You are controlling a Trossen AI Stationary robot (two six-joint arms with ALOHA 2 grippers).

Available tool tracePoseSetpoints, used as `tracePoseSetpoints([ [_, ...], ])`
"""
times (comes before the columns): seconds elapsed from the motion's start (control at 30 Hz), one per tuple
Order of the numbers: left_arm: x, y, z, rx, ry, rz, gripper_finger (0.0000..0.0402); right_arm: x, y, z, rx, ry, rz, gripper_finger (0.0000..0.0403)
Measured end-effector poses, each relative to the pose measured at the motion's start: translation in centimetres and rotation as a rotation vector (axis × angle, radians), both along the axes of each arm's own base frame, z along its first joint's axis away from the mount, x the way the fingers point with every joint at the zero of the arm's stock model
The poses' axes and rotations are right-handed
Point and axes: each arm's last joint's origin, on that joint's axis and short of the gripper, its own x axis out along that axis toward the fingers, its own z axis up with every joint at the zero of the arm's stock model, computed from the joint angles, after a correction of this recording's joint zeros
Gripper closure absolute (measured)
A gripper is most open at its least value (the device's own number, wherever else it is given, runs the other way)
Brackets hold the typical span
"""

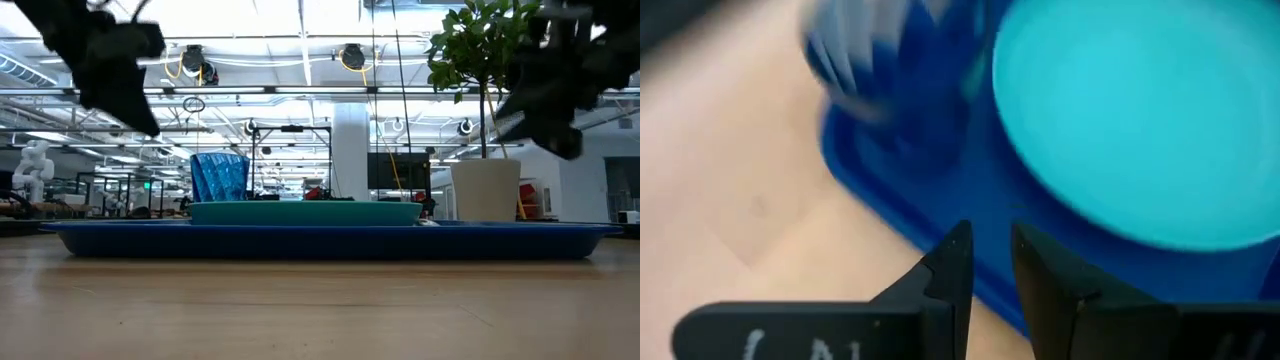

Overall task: Pick and place plate/cup/fork/spoon on tray
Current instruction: Return to Home Position

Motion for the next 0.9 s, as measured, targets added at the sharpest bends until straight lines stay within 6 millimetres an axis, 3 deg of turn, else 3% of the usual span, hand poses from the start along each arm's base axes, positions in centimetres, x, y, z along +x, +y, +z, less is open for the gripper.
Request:
tracePoseSetpoints([
  [0.23, -2.9, 0.1, 4.2, 0.307, -0.188, -0.07, 0.0328, -1.2, -0.2, 3.1, -0.323, -0.282, 0.124, 0.0288],
  [0.43, -5.9, 0.2, 5.9, 0.333, -0.38, -0.149, 0.0355, -2.7, -0.6, 4.0, -0.592, -0.348, 0.152, 0.0391],
  [0.53, -7.0, 0.1, 5.3, 0.317, -0.479, -0.206, 0.0393, -3.4, -0.7, 4.5, -0.662, -0.384, 0.139, 0.0397],
  [0.9, -8.7, 0.2, -1.1, 0.263, -0.656, -0.266, 0.0399, -6.0, -1.1, 4.4, -0.709, -0.424, 0.14, 0.0403],
])
